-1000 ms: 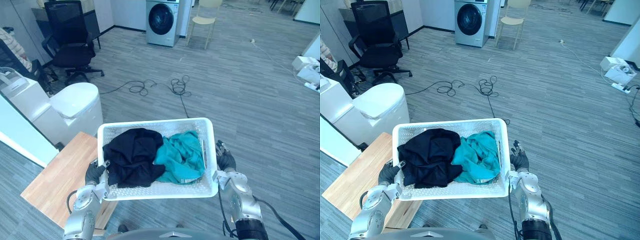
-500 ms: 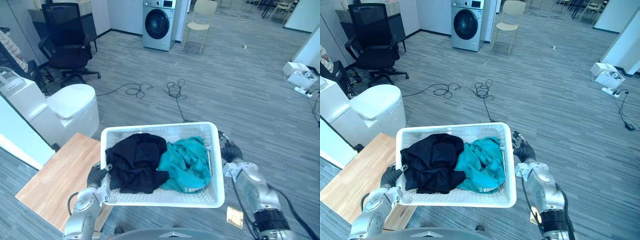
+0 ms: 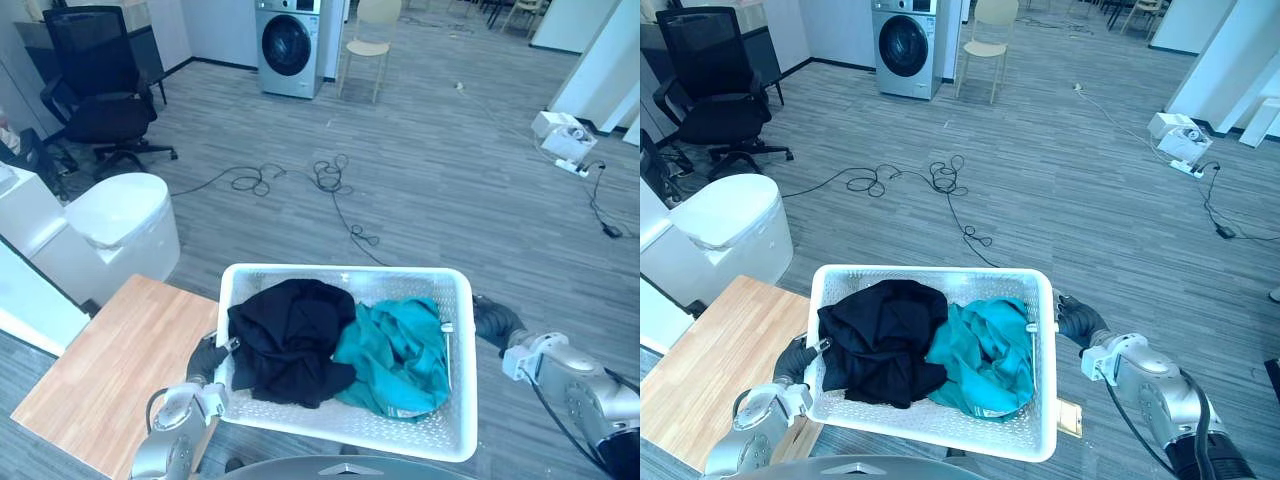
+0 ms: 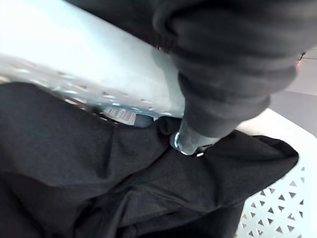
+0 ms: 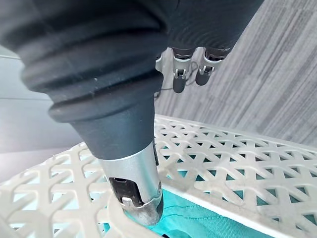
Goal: Pick up the laundry basket with both hands and put the clothes into the washing machine.
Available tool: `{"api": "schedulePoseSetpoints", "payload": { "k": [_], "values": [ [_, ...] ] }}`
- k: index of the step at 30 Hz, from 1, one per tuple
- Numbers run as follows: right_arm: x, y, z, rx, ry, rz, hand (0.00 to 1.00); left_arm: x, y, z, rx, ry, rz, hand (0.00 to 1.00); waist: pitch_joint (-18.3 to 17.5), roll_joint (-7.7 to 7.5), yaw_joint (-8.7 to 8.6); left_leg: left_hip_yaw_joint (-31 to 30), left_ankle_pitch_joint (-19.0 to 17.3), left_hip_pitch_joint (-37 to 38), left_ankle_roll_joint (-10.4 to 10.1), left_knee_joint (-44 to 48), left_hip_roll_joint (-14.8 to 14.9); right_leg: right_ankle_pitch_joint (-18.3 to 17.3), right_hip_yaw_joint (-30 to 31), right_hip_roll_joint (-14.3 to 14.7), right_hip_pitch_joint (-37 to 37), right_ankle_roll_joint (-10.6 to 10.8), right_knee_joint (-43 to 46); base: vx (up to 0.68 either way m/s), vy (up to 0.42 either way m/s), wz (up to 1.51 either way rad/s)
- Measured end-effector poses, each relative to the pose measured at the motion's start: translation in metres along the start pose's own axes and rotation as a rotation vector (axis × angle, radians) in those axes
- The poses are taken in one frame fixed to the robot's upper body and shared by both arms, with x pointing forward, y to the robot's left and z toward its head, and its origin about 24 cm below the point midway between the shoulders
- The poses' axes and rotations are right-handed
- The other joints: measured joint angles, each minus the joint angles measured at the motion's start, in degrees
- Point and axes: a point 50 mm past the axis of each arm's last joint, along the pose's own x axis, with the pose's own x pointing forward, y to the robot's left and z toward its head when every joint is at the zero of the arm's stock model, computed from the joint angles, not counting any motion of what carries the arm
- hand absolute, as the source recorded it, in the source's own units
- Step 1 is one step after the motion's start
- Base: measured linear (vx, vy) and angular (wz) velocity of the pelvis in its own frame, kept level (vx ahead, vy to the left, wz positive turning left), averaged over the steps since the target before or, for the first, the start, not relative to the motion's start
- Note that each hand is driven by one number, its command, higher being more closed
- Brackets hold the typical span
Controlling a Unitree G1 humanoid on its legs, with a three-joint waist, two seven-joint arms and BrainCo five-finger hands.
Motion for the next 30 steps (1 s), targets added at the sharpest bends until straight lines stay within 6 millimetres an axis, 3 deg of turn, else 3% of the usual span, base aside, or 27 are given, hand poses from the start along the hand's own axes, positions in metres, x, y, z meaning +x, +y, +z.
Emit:
{"api": "schedulePoseSetpoints", "payload": {
  "k": [4,6,10,13,21,30],
  "values": [
    [0.000,-0.020,0.001,0.014,0.030,-0.060,0.00,0.000,-0.005,-0.004,-0.001,0.015,-0.020,1.00,-0.5,-0.20,0.18,0.3,0.0,0.1,0.0,0.0,0.0,0.1,0.1,-0.1,0.0,-0.1,-0.1,-0.01,0.003,-0.02],
    [0.004,-0.031,0.011,0.018,0.008,-0.097,0.00,-0.002,-0.004,-0.007,0.009,0.029,-0.020,1.00,-1.6,-0.24,0.13,0.3,0.0,0.1,0.0,0.0,0.0,0.3,0.1,-0.1,0.0,-0.1,-0.3,0.00,0.000,0.00],
    [0.007,-0.036,0.030,-0.007,-0.037,-0.109,0.00,-0.002,-0.003,-0.017,0.038,0.076,-0.026,1.00,-2.1,-0.45,0.33,0.3,0.0,0.1,0.0,0.0,-0.1,0.8,0.0,-0.1,0.4,0.0,-1.0,0.00,0.000,0.00],
    [0.007,-0.036,0.031,-0.008,-0.040,-0.106,0.00,-0.005,-0.001,-0.021,0.039,0.092,-0.019,1.00,-2.1,-0.69,0.41,0.3,0.0,0.3,0.0,0.0,-0.3,0.9,-0.1,-0.3,0.7,0.0,-1.3,0.00,0.000,0.00],
    [0.006,-0.035,0.028,0.024,-0.045,-0.098,0.00,-0.006,0.001,-0.021,0.039,0.089,-0.012,1.00,-2.5,-1.43,0.44,0.2,0.0,0.5,0.0,0.0,-0.4,0.6,-0.3,-0.5,0.9,0.4,-1.2,0.00,0.000,0.00],
    [-0.016,-0.019,0.001,0.042,0.000,-0.052,0.00,-0.006,0.005,-0.019,0.039,0.083,-0.006,1.00,-2.5,-2.43,0.02,-0.4,0.0,0.3,0.0,0.0,-0.6,0.2,-0.9,-0.7,0.9,0.7,-0.9,0.00,0.000,0.03]
  ]
}}
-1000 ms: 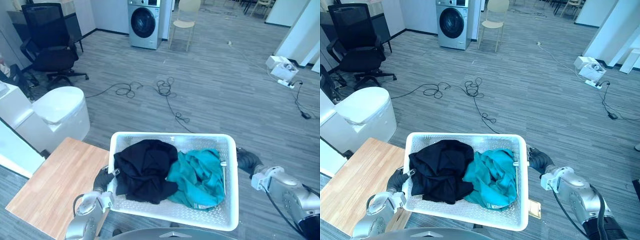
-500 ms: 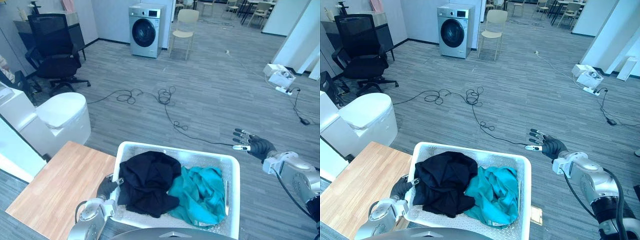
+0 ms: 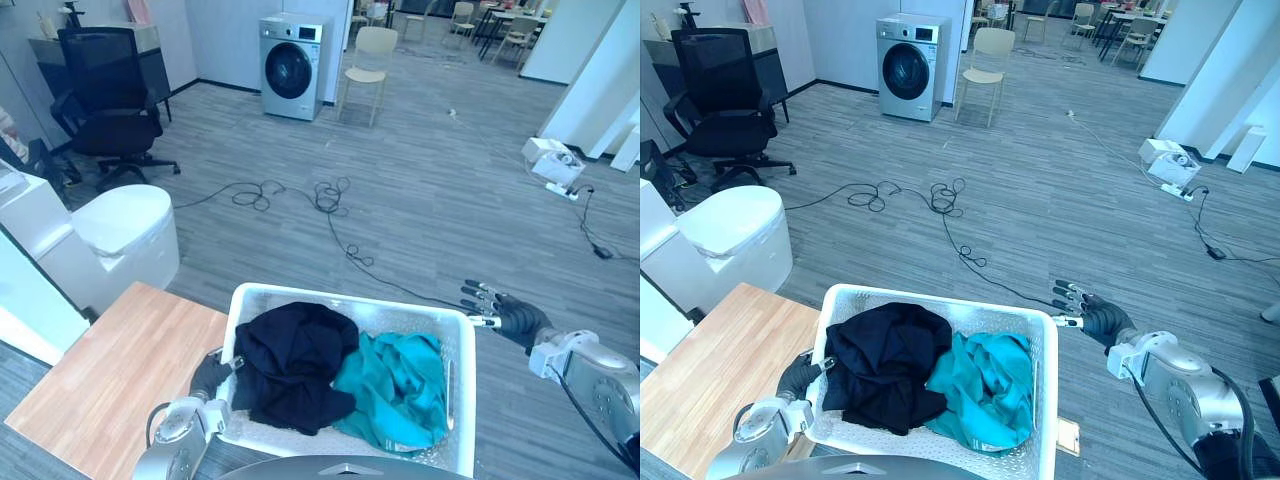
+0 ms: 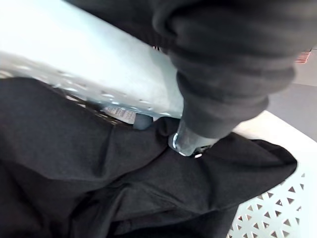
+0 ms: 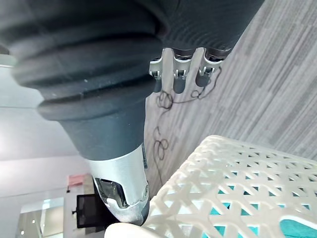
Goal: Pick up the laundry basket with both hands and put the clothes into the washing machine.
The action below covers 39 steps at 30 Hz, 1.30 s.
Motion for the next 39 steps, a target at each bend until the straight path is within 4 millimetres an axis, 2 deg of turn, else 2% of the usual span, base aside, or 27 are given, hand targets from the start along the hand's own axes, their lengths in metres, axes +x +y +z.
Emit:
{"api": "schedulePoseSetpoints", "payload": {
  "k": [11,15,17,19,23,30,34,36,39],
  "values": [
    [-0.023,0.001,0.004,0.121,-0.140,-0.029,0.00,-0.004,0.023,0.007,-0.033,-0.035,0.084,1.00,-0.3,-1.04,-1.42,0.7,-0.4,-0.1,-0.6,0.0,-0.3,-0.1,0.8,0.0,-1.2,-0.1,1.1,0.00,0.001,-0.04],
    [-0.027,0.003,0.010,0.146,-0.195,-0.031,0.00,-0.004,0.023,0.008,-0.034,-0.040,0.086,1.00,-0.4,-1.17,-1.80,1.1,-0.8,-0.1,-0.4,0.1,-0.3,-0.3,1.1,-0.1,-1.5,-0.1,1.3,-0.01,0.009,-0.07],
    [-0.028,0.007,0.019,0.145,-0.244,-0.006,0.00,-0.004,0.023,0.010,-0.033,-0.049,0.085,1.00,-0.5,-1.07,-1.45,2.5,-1.0,-0.1,-0.4,0.1,-0.3,-0.3,2.3,0.0,-2.6,-0.2,1.6,-0.01,0.015,-0.27],
    [-0.029,0.012,0.023,0.153,-0.266,0.022,0.00,-0.005,0.023,0.011,-0.033,-0.050,0.086,1.00,-0.5,-1.08,-1.87,3.0,-1.1,-0.1,-0.6,0.4,-0.3,-0.1,2.4,0.0,-3.0,-0.4,1.7,0.02,0.004,-0.19],
    [-0.033,0.023,0.016,0.165,-0.263,0.057,0.00,-0.004,0.023,0.011,-0.031,-0.050,0.085,1.00,-0.6,-1.22,-2.48,3.5,-1.5,0.0,-0.9,0.4,-0.2,0.2,2.8,0.2,-3.1,-0.8,1.5,0.03,-0.011,-0.08],
    [-0.047,0.040,-0.029,0.259,-0.154,0.077,0.00,0.000,0.019,0.018,-0.015,-0.069,0.064,1.00,-0.6,-1.13,-2.45,3.1,-2.4,-0.2,-0.6,0.5,-0.3,0.0,2.5,0.1,-2.8,-0.3,1.5,0.04,-0.009,0.03],
    [-0.055,0.060,-0.076,0.193,0.070,0.118,0.00,0.005,0.004,0.042,0.033,-0.148,-0.009,1.00,0.3,-0.72,-2.25,-0.3,-2.1,-0.3,-0.1,0.4,-0.5,-0.7,-1.0,-0.3,-0.8,0.1,1.7,0.03,-0.005,0.38],
    [-0.055,0.067,-0.091,0.195,0.127,0.131,0.00,0.006,-0.001,0.051,0.042,-0.181,-0.030,1.00,0.8,-0.44,-2.10,-1.3,-2.0,-0.4,0.0,0.4,-0.7,-1.0,-1.9,-0.5,-0.2,0.2,1.8,0.02,-0.002,0.35],
    [-0.057,0.073,-0.117,0.203,0.234,0.138,0.00,0.004,-0.014,0.064,0.060,-0.240,-0.083,1.00,1.7,0.45,-0.94,-3.1,-1.9,-0.3,0.1,0.1,-0.9,-1.8,-3.6,-0.8,1.0,0.3,2.1,0.01,0.002,0.29]
  ]
}}
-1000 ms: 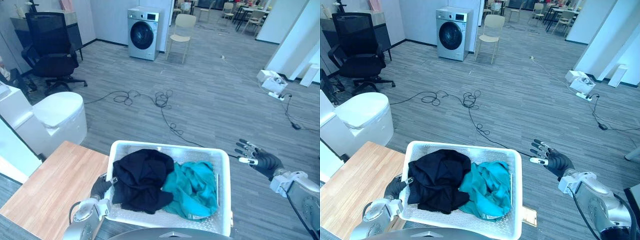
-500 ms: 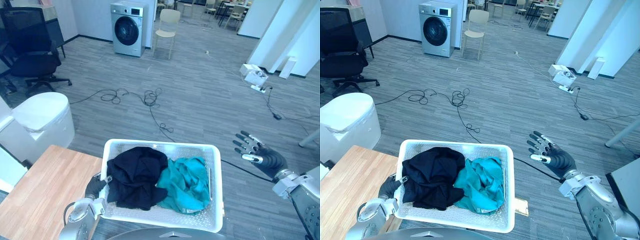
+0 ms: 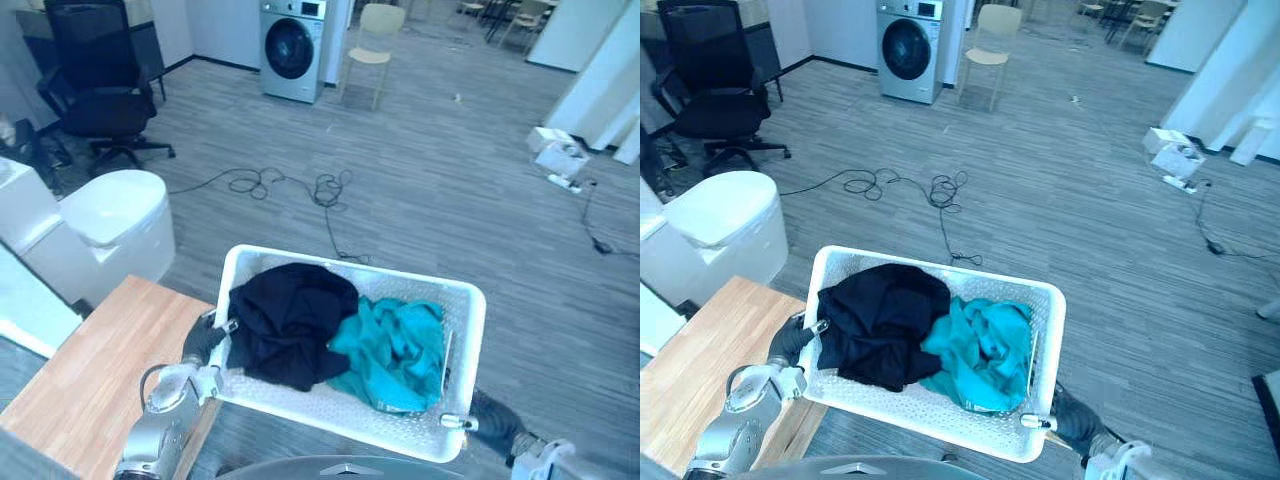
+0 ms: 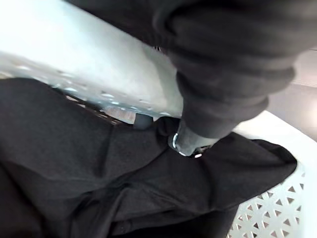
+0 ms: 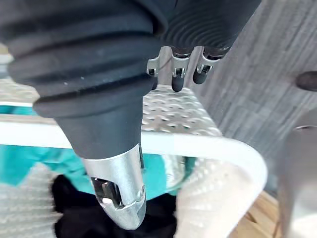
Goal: Pick up the laundry basket with both hands and put the clothes into the washing machine.
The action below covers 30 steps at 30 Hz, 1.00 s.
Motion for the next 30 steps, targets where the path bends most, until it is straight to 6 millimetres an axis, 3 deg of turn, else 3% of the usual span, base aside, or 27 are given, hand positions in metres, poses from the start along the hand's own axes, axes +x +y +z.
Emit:
{"api": "schedulePoseSetpoints", "payload": {
  "k": [5,8,10,14,16,17,22,26,30],
  "values": [
    [0.012,0.001,-0.023,-0.059,0.121,-0.007,0.00,0.001,-0.001,0.002,0.052,-0.001,-0.017,1.00,1.2,0.91,1.03,-2.4,0.6,-0.3,0.1,0.0,0.0,-1.3,-2.4,-0.1,0.6,-0.3,1.3,0.01,-0.005,0.24],
    [0.028,0.006,-0.032,-0.072,0.157,-0.003,0.00,0.000,0.001,0.001,0.087,0.009,-0.016,1.00,2.2,1.20,1.65,-3.1,1.2,-1.0,0.1,0.0,0.2,-1.4,-3.0,0.0,0.4,-0.3,1.4,-0.02,-0.005,0.16],
    [0.050,0.011,-0.031,-0.093,0.145,-0.035,0.00,-0.001,0.002,0.002,0.095,0.004,-0.005,1.00,3.1,1.04,1.97,-4.2,1.8,-2.0,0.3,0.0,0.2,-1.8,-3.8,0.0,0.0,-0.9,1.5,-0.04,0.002,0.22],
    [0.091,0.023,-0.013,-0.102,0.068,-0.130,0.00,-0.002,0.007,0.011,0.095,-0.032,0.063,1.00,3.8,0.30,3.42,-4.2,2.2,-2.2,0.4,0.0,0.4,-1.4,-3.9,0.3,-0.4,-1.2,1.4,-0.01,0.004,0.02],
    [0.114,0.035,0.019,-0.115,-0.052,-0.194,0.00,-0.004,0.020,0.018,0.083,-0.062,0.142,1.00,3.8,0.30,3.74,-3.9,2.3,-2.1,0.5,0.0,0.4,-1.2,-3.7,0.3,-0.4,-1.4,1.5,-0.01,0.016,-0.05],
    [0.118,0.037,0.027,-0.121,-0.081,-0.220,1.00,-0.004,0.021,0.020,0.078,-0.072,0.160,1.00,3.8,0.30,3.98,-3.9,2.4,-2.0,0.5,0.0,0.4,-1.0,-3.7,0.3,-0.4,-1.3,1.5,-0.01,0.020,-0.04],
    [0.135,0.054,0.089,-0.130,-0.318,-0.444,1.00,-0.010,0.021,0.033,0.000,-0.168,0.253,1.00,3.9,0.11,5.88,-3.7,2.6,-1.9,0.6,0.0,0.3,-0.6,-3.5,0.2,-0.4,-1.4,1.5,0.00,0.000,0.00],
    [0.134,0.060,0.106,-0.167,-0.388,-0.529,1.00,-0.012,0.022,0.029,-0.035,-0.166,0.287,1.00,4.3,-0.65,5.98,-2.5,2.6,-1.9,0.6,0.0,0.3,-0.5,-2.2,0.2,-1.3,-1.5,1.5,-0.02,0.022,-0.14],
    [0.131,0.061,0.109,-0.192,-0.406,-0.580,1.00,-0.013,0.020,0.026,-0.049,-0.157,0.291,1.00,4.9,-1.18,5.14,-2.2,2.6,-1.9,0.6,0.0,0.3,-0.5,-1.9,0.1,-1.6,-1.6,1.5,-0.01,0.023,-0.07]
  ]
}}
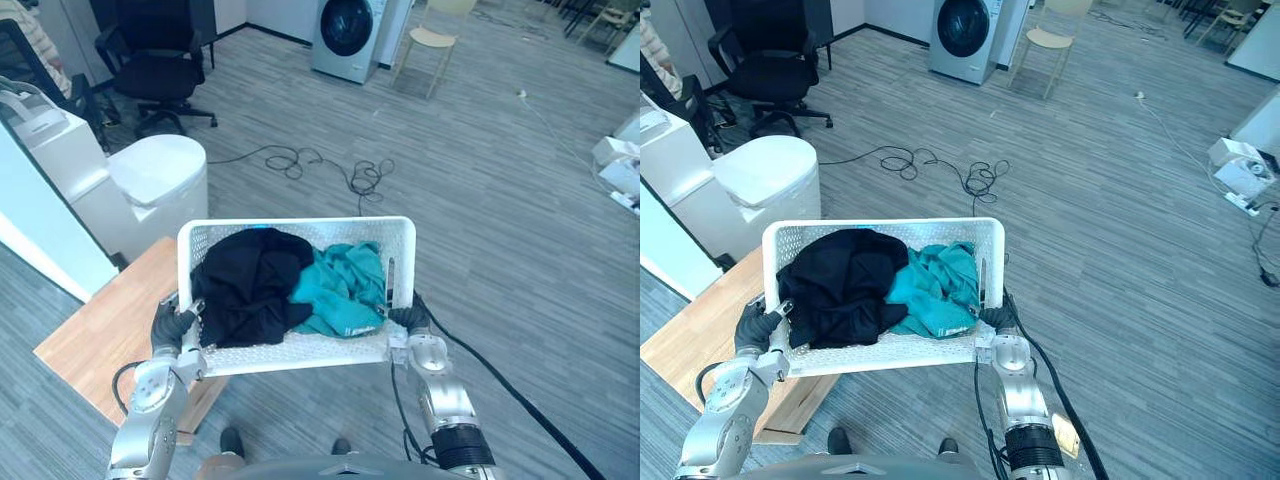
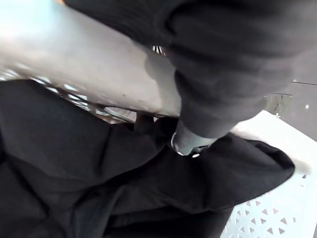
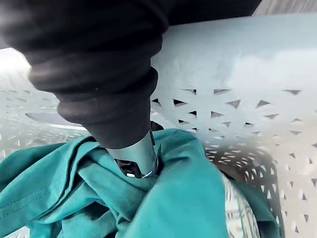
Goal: Pick up the laundry basket with both hands and put the clothes into the washing machine.
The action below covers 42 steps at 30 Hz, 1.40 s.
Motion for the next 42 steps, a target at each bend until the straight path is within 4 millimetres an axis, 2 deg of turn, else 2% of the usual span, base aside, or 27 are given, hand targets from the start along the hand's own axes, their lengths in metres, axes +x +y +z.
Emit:
{"api": "schedulePoseSetpoints", "payload": {
  "k": [7,15,17,18,19,20,21,22,23,24,25,26,27,28,30,31,32,33,34,35,36,37,38,39,40,41,42],
  "values": [
    [-0.010,-0.014,0.019,0.036,-0.097,-0.062,1.00,-0.002,-0.009,-0.003,-0.049,0.002,-0.003,1.00,0.1,0.07,-0.55,1.2,-0.2,0.1,-0.1,0.4,0.2,0.6,1.2,0.3,-0.5,0.0,0.0,0.02,0.008,-0.07],
    [-0.030,-0.032,-0.002,0.124,-0.057,-0.111,1.00,0.000,-0.021,-0.002,-0.014,-0.003,-0.052,1.00,0.7,1.20,-2.58,5.0,-2.5,2.6,-1.3,0.4,1.2,-0.9,4.9,0.8,-1.6,-0.6,2.6,0.01,0.005,-0.25],
    [-0.034,-0.035,-0.007,0.148,-0.044,-0.119,1.00,0.001,-0.024,-0.001,-0.001,-0.009,-0.067,1.00,0.9,1.46,-3.32,5.7,-4.0,2.4,-1.9,2.7,2.5,-1.8,5.7,1.5,-1.6,-1.4,3.7,0.04,-0.055,-0.26],
    [-0.039,-0.036,-0.009,0.157,-0.037,-0.121,1.00,0.001,-0.024,-0.002,0.007,-0.008,-0.068,1.00,1.0,1.70,-3.38,6.1,-8.0,0.2,-2.9,9.9,5.6,-2.7,6.3,2.8,-1.5,-2.8,4.5,0.07,-0.168,-0.44],
    [-0.043,-0.038,-0.009,0.158,-0.049,-0.117,1.00,0.001,-0.023,-0.002,0.012,-0.008,-0.073,1.00,1.9,3.26,-2.92,6.4,-12.2,-1.7,-3.9,18.6,10.8,-4.6,6.7,5.9,-1.0,-5.2,5.8,0.07,-0.208,-0.56],
    [-0.046,-0.038,-0.008,0.158,-0.056,-0.113,1.00,0.001,-0.022,-0.002,0.013,-0.009,-0.072,1.00,2.5,4.12,-2.39,6.2,-13.3,-2.6,-3.2,24.3,13.7,-5.6,7.4,7.5,-0.5,-6.7,6.3,0.07,-0.261,-0.86],
    [-0.050,-0.038,-0.008,0.162,-0.064,-0.107,1.00,-0.001,-0.017,-0.004,0.008,-0.003,-0.053,1.00,3.7,6.23,-1.65,2.2,-14.0,-9.9,6.0,43.9,21.5,-6.2,9.9,12.0,0.1,-6.8,7.6,0.06,-0.213,-0.76],
    [-0.050,-0.038,-0.007,0.169,-0.065,-0.105,1.00,-0.001,-0.015,-0.004,0.007,-0.002,-0.049,1.00,3.7,6.25,-1.34,0.9,-13.0,-11.3,7.6,46.6,22.3,-6.2,10.7,12.6,0.1,-6.8,7.8,0.09,-0.238,-1.06],
    [-0.050,-0.038,-0.004,0.184,-0.077,-0.101,1.00,-0.003,-0.014,-0.007,-0.001,0.008,-0.043,1.00,3.8,6.33,-0.49,-4.4,-7.3,-15.0,10.1,53.1,23.4,-6.5,12.8,14.1,0.1,-7.7,7.8,0.10,-0.166,-0.80],
    [-0.050,-0.038,-0.002,0.188,-0.090,-0.100,1.00,-0.005,-0.012,-0.008,-0.005,0.013,-0.035,1.00,3.8,6.28,-0.09,-6.8,-5.0,-16.5,9.1,55.3,23.3,-6.8,14.0,14.5,0.0,-8.5,7.8,0.15,-0.139,-1.08],
    [-0.050,-0.043,0.005,0.178,-0.121,-0.109,1.00,-0.008,-0.017,-0.012,-0.044,0.022,-0.031,1.00,4.3,6.34,0.62,-10.3,-10.6,-19.8,4.2,58.7,19.1,-7.1,16.9,14.6,-0.9,-9.1,7.8,0.15,-0.054,-0.78],
    [-0.050,-0.046,0.008,0.164,-0.135,-0.113,1.00,-0.008,-0.020,-0.012,-0.061,0.020,-0.035,1.00,4.6,6.84,0.77,-10.7,-13.1,-20.4,3.6,57.7,16.4,-7.4,18.1,14.2,-1.5,-9.8,7.9,0.26,0.015,-0.92],
    [-0.047,-0.050,0.014,0.149,-0.160,-0.109,1.00,-0.009,-0.024,-0.010,-0.081,0.011,-0.038,1.00,5.6,7.22,1.05,-11.0,-16.9,-20.4,3.7,52.4,10.7,-7.8,20.1,13.5,-2.6,-10.4,8.1,0.25,0.051,-0.74],
    [-0.044,-0.050,0.018,0.154,-0.177,-0.105,1.00,-0.009,-0.024,-0.007,-0.085,0.000,-0.040,1.00,6.7,7.95,0.91,-10.8,-19.0,-20.6,2.1,45.3,6.7,-7.8,21.3,13.3,-2.6,-10.4,8.0,0.26,0.054,-0.67],
    [-0.044,-0.049,0.019,0.171,-0.176,-0.100,1.00,-0.008,-0.024,-0.007,-0.085,-0.003,-0.036,1.00,6.9,7.99,0.93,-10.8,-17.8,-20.9,-0.7,34.0,3.2,-8.8,21.7,12.5,-2.3,-10.1,8.1,0.30,0.054,-0.34],
    [-0.043,-0.049,0.019,0.173,-0.179,-0.098,1.00,-0.009,-0.024,-0.006,-0.087,-0.008,-0.036,1.00,6.8,8.18,1.48,-10.8,-13.8,-21.2,-3.2,22.9,1.9,-10.8,22.5,12.2,-1.4,-9.9,8.4,0.40,0.081,-0.32],
    [-0.043,-0.049,0.020,0.173,-0.180,-0.098,1.00,-0.009,-0.024,-0.005,-0.085,-0.010,-0.034,1.00,6.7,8.42,1.84,-10.9,-12.4,-21.2,-3.5,19.6,2.1,-11.8,23.1,12.3,-1.2,-9.6,8.8,0.47,0.123,-0.49],
    [-0.043,-0.049,0.020,0.175,-0.180,-0.098,1.00,-0.011,-0.021,-0.004,-0.085,-0.016,-0.021,1.00,6.6,8.48,2.17,-10.6,-9.9,-20.9,-2.3,18.5,2.2,-15.1,24.3,12.2,-0.3,-8.7,11.1,0.37,0.126,-0.45],
    [-0.044,-0.047,0.018,0.178,-0.175,-0.092,1.00,-0.013,-0.019,-0.005,-0.084,-0.014,-0.010,1.00,6.1,7.88,2.27,-9.9,-8.9,-20.7,-1.1,20.1,1.9,-17.2,25.1,11.6,-0.2,-8.7,12.6,0.52,0.160,-0.58],
    [-0.047,-0.043,0.014,0.187,-0.159,-0.076,1.00,-0.020,-0.012,-0.009,-0.081,-0.004,0.018,1.00,4.0,5.93,2.33,-8.3,-8.1,-20.3,0.8,22.6,0.3,-21.3,26.1,10.2,-1.0,-7.7,18.1,0.58,0.121,-0.49],
    [-0.047,-0.038,0.013,0.202,-0.157,-0.062,1.00,-0.022,-0.008,-0.008,-0.073,-0.010,0.032,1.00,3.4,3.89,2.52,-6.5,-10.0,-20.3,3.7,25.7,-0.9,-23.5,26.8,9.4,-4.2,-1.5,30.3,0.70,0.093,-0.56],
    [-0.046,-0.032,0.010,0.213,-0.143,-0.054,1.00,-0.021,-0.002,-0.007,-0.061,-0.011,0.052,1.00,3.5,2.62,2.32,-4.5,-15.1,-18.7,4.9,31.2,-1.5,-22.1,28.0,8.9,-8.3,11.2,46.8,0.59,0.060,-0.43],
    [-0.043,-0.029,0.007,0.216,-0.126,-0.046,1.00,-0.022,0.001,-0.008,-0.054,-0.007,0.061,1.00,3.8,2.34,2.27,-4.1,-16.7,-16.9,5.4,32.6,-2.0,-19.4,27.8,8.8,-8.9,11.3,51.3,0.60,0.090,-0.32],
    [-0.039,-0.024,-0.005,0.218,-0.073,-0.029,1.00,-0.023,0.006,-0.012,-0.032,0.014,0.068,1.00,4.1,2.18,1.63,-4.2,-19.9,-11.6,5.9,32.4,-3.1,-12.4,24.1,6.7,-8.9,10.6,57.7,0.62,0.093,-0.17],
    [-0.039,-0.023,-0.009,0.218,-0.053,-0.024,1.00,-0.023,0.006,-0.014,-0.029,0.025,0.066,1.00,4.2,2.28,1.33,-4.2,-21.4,-8.7,6.2,31.5,-3.4,-11.4,21.6,5.1,-9.3,10.0,61.1,0.60,0.078,-0.19],
    [-0.039,-0.021,-0.012,0.222,-0.039,-0.020,1.00,-0.025,0.007,-0.015,-0.026,0.030,0.074,1.00,4.5,2.99,1.30,-4.2,-22.9,-4.6,5.9,29.7,-3.4,-12.1,17.4,3.4,-11.0,4.8,65.6,0.67,0.050,-0.30],
    [-0.039,-0.019,-0.012,0.226,-0.038,-0.014,1.00,-0.025,0.009,-0.015,-0.017,0.027,0.083,1.00,4.6,4.65,0.83,-4.9,-24.0,0.9,4.7,25.6,-2.7,-14.7,10.5,1.9,-15.0,-2.6,67.8,0.54,0.035,-0.27]
  ]
}}
